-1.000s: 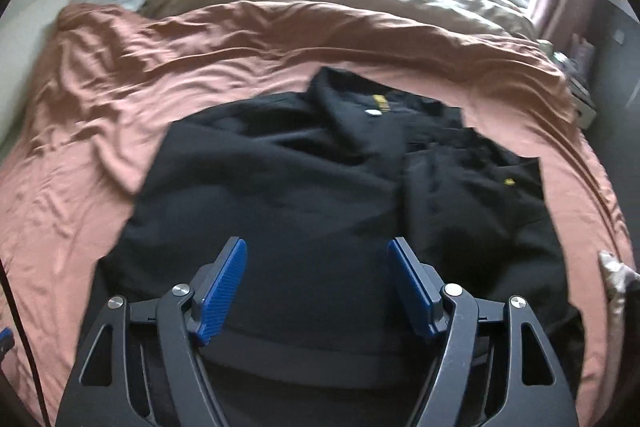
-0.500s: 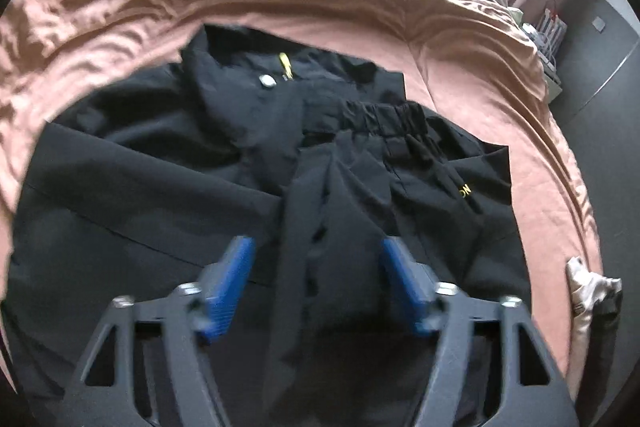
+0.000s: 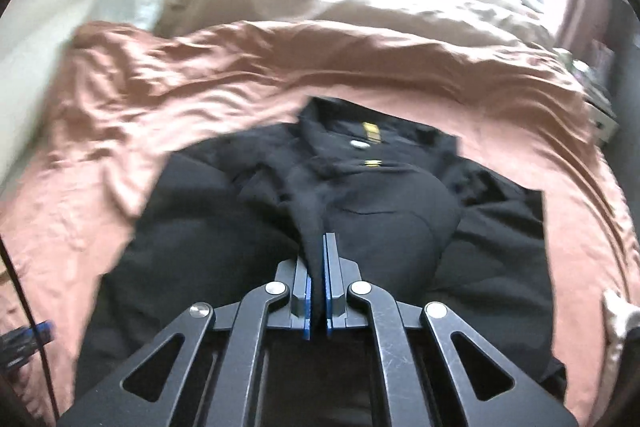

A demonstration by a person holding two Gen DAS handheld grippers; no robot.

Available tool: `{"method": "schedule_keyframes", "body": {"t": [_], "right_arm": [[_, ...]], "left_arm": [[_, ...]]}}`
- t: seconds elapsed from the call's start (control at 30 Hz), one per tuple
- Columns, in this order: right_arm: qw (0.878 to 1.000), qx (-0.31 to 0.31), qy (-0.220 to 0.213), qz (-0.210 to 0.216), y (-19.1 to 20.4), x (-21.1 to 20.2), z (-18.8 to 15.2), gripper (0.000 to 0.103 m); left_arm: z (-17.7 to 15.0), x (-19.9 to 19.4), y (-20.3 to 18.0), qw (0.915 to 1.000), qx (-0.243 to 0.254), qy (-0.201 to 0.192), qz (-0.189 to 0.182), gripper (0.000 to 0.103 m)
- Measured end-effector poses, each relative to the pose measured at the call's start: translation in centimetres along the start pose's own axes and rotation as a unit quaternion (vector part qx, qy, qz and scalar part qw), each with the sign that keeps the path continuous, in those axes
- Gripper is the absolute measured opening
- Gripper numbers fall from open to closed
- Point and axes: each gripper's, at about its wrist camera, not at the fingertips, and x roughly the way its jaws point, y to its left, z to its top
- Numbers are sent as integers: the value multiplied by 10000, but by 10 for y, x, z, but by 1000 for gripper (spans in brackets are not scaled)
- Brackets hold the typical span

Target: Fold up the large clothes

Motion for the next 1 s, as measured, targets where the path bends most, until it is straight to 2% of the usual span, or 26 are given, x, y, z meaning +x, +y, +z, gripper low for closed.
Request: {"method": "schedule_keyframes", "body": {"t": [0.13,0.3,0.37,0.4,0.43,0.47,0.63,0.8,1.0], "right_arm": [[9978,-110,159,642,32,1,-12,1],[9928,-248,814,841,61,32,-41,6],[9902,-92,918,1050,54,38,-45,24],[9891,-29,929,1138,50,39,-47,32],[9887,5,921,1183,44,38,-46,57],[9887,58,852,1234,37,35,-48,68],[9878,256,651,1388,8,7,-59,68],[9934,387,386,1012,-36,-35,-78,68],[9954,849,187,414,-104,-67,-105,68]], "left_arm": [[5,4,-7,10000,-36,35,-15,35],[8,1,-12,10000,5,84,47,36],[10,-1,-15,9999,84,74,110,52],[12,-3,-18,9998,121,39,130,56],[14,-5,-21,9998,172,-14,138,63],[17,-6,-25,9996,224,-54,133,64],[35,0,-50,9990,434,-116,63,65],[51,17,-83,9975,704,-86,16,65],[64,53,-117,9956,924,167,36,65]]}}
